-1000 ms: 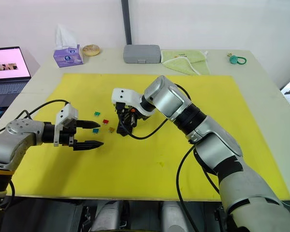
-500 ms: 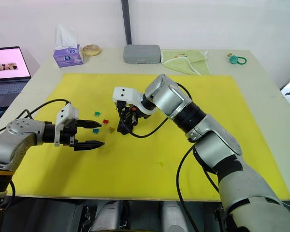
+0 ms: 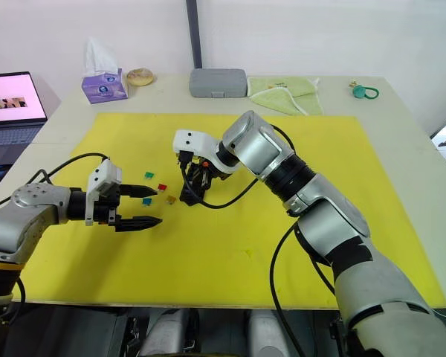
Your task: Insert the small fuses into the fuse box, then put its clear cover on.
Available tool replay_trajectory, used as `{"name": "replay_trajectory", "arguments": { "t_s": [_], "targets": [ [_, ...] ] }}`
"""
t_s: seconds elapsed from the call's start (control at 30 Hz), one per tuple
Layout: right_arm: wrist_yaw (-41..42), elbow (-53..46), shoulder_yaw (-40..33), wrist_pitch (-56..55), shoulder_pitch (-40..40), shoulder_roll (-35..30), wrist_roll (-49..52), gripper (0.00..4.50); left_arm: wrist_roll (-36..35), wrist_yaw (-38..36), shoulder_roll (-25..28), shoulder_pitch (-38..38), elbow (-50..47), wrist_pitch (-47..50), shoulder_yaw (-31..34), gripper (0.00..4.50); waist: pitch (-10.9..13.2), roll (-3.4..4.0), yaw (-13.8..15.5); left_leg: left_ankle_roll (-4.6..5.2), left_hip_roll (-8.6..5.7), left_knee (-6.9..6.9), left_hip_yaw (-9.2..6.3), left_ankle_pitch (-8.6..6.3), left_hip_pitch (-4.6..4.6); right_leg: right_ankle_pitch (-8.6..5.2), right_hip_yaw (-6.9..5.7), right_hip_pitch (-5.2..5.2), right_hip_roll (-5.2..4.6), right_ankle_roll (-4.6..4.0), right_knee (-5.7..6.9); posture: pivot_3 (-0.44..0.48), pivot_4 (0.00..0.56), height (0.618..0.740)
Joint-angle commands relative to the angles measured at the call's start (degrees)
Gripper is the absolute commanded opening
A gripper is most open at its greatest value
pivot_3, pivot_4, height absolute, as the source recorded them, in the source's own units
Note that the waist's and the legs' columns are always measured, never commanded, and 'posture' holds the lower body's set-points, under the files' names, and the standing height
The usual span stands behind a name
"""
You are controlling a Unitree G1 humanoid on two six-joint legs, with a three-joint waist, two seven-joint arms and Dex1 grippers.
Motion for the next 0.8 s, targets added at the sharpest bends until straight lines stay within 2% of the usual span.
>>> {"name": "replay_trajectory", "arguments": {
  "t_s": [0.03,0.8],
  "targets": [
    [0.16,-0.65,-1.48,-0.73,-1.82,0.35,-0.59,0.09,-0.69,0.15,0.15,0.03,-1.68,-0.26,1.48,4.5,0.0,0.0,0.0,0.0,0.0,0.0,0.0,0.0,0.0,0.0,0.0,0.0,0.0,0.0,0.0,0.0,0.15,0.737],
    [1.35,3.35,-0.04,-3.45,-0.95,2.5,-3.42,0.09,-0.94,1.0,-0.21,0.7,-2.18,-0.22,1.74,4.5,0.0,0.0,-0.11,0.0,0.0,0.0,0.0,0.0,0.01,0.0,0.0,0.0,0.0,0.0,0.01,0.0,0.15,0.737]
  ]
}}
